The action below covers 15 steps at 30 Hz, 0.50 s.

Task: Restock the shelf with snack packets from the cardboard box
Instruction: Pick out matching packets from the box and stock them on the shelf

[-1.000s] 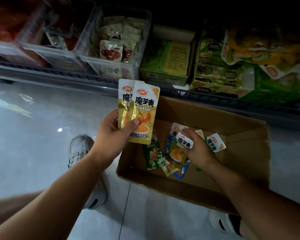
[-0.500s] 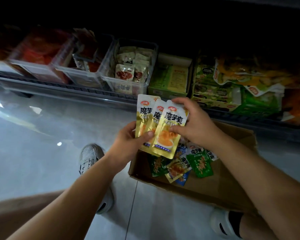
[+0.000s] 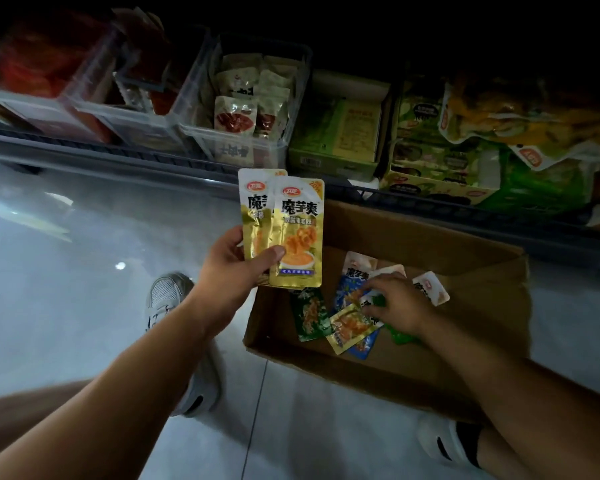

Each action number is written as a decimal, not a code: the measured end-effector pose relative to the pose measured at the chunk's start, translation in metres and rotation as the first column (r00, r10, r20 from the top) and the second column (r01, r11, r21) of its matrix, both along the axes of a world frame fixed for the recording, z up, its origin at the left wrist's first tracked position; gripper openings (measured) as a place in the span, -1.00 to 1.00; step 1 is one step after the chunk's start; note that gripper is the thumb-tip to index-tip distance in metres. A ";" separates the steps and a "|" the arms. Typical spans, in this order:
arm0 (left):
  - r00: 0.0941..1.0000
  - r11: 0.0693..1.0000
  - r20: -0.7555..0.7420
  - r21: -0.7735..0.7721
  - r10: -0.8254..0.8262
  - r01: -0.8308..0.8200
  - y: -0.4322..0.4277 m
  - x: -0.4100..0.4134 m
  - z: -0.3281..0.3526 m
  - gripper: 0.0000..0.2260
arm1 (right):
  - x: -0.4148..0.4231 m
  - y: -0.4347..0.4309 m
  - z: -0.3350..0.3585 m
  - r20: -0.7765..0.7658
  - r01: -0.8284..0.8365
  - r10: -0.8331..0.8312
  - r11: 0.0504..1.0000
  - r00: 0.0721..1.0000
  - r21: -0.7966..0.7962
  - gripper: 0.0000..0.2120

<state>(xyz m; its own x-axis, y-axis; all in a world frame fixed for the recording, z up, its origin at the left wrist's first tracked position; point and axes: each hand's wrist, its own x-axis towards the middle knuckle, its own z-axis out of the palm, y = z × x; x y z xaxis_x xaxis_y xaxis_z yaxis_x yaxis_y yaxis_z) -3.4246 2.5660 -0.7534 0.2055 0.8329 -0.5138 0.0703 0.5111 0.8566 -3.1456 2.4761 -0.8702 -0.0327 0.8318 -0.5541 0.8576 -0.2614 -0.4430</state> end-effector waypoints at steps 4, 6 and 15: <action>1.000 1.000 -0.027 0.017 -0.006 0.006 0.003 0.002 -0.003 -0.74 | 0.007 -0.020 -0.034 0.065 -0.052 0.053 0.998 0.996 -0.022 -0.37; 0.998 0.999 -0.055 0.036 -0.028 0.030 0.003 0.003 -0.003 -0.73 | 0.010 -0.024 -0.043 0.118 -0.091 0.088 0.996 0.989 0.020 -0.29; 0.997 0.997 -0.070 0.065 -0.042 0.047 0.003 0.006 -0.006 -0.78 | 0.018 -0.024 -0.057 0.164 -0.027 0.011 0.995 0.986 0.095 -0.40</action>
<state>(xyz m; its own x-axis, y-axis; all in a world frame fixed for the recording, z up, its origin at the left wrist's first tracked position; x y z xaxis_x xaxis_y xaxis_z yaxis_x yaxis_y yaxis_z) -3.4189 2.5689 -0.7594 0.2094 0.8566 -0.4716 0.1509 0.4483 0.8811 -3.1276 2.4526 -0.9269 0.0350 0.8819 -0.4702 0.9247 -0.2070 -0.3195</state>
